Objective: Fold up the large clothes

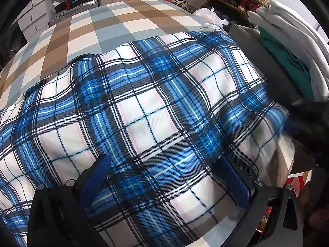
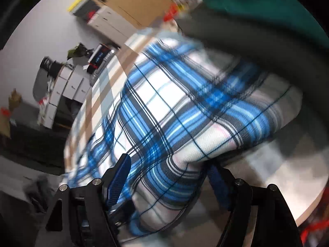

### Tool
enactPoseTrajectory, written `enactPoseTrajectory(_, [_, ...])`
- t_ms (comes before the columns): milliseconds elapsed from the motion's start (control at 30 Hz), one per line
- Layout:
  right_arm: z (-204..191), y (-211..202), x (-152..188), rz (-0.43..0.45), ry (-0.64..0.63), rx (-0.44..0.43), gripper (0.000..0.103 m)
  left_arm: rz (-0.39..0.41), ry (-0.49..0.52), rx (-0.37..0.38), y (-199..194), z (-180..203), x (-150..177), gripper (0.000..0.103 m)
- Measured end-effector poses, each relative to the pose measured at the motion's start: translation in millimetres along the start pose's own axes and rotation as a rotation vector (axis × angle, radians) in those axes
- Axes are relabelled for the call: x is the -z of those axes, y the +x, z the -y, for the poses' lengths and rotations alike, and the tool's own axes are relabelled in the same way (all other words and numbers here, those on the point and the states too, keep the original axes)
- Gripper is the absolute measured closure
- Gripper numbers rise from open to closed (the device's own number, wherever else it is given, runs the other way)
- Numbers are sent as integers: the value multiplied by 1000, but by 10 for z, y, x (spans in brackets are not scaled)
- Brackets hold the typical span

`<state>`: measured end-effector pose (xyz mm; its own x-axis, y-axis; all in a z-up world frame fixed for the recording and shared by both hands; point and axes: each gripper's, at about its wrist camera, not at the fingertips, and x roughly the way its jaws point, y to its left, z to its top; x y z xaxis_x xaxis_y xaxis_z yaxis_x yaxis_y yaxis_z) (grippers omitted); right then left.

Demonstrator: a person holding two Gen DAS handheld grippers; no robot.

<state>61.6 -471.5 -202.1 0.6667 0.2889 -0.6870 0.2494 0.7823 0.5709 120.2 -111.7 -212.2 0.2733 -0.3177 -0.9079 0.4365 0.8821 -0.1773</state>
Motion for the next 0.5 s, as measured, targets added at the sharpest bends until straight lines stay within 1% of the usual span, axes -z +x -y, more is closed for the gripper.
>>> enactPoseTrajectory(67, [-19,-183,20,105,-44,-102,29,-1,-4,3,-4,-8,-6,1])
enactPoseTrajectory(100, [-65,-229,25,127,-91,-129,29,-3,0,0,0,-3,-9,1])
enactPoseTrajectory(133, [-128,-216,23,112,-154,-121,29,-5,6,-5,3,6,-8,1])
enactPoseTrajectory(167, [-143,-186,19,90,-175,-103,29,-7,12,-9,6,16,-9,1])
enactPoseTrajectory(200, [-107,-151,5,62,-162,-90,29,-7,15,-12,6,20,-5,1])
enactPoseTrajectory(233, [-46,-134,-10,40,-135,-81,29,-8,19,-12,6,19,-6,1])
enactPoseTrajectory(267, [42,-104,-42,4,-81,-60,29,-9,20,-12,9,21,-12,1])
enactPoseTrajectory(367, [372,-29,-83,-140,106,-30,28,-12,19,-16,26,38,-37,1])
enactPoseTrajectory(400, [420,-21,-82,-166,133,-47,29,-14,21,-20,32,46,-41,1])
enactPoseTrajectory(433, [416,-45,-102,-174,110,-42,29,-14,25,-25,39,55,-46,1])
enactPoseTrajectory(467, [399,-51,-118,-174,87,-9,29,-14,29,-30,46,64,-48,1])
enactPoseTrajectory(500, [392,-41,-139,-168,80,3,29,-14,30,-32,50,68,-50,1])
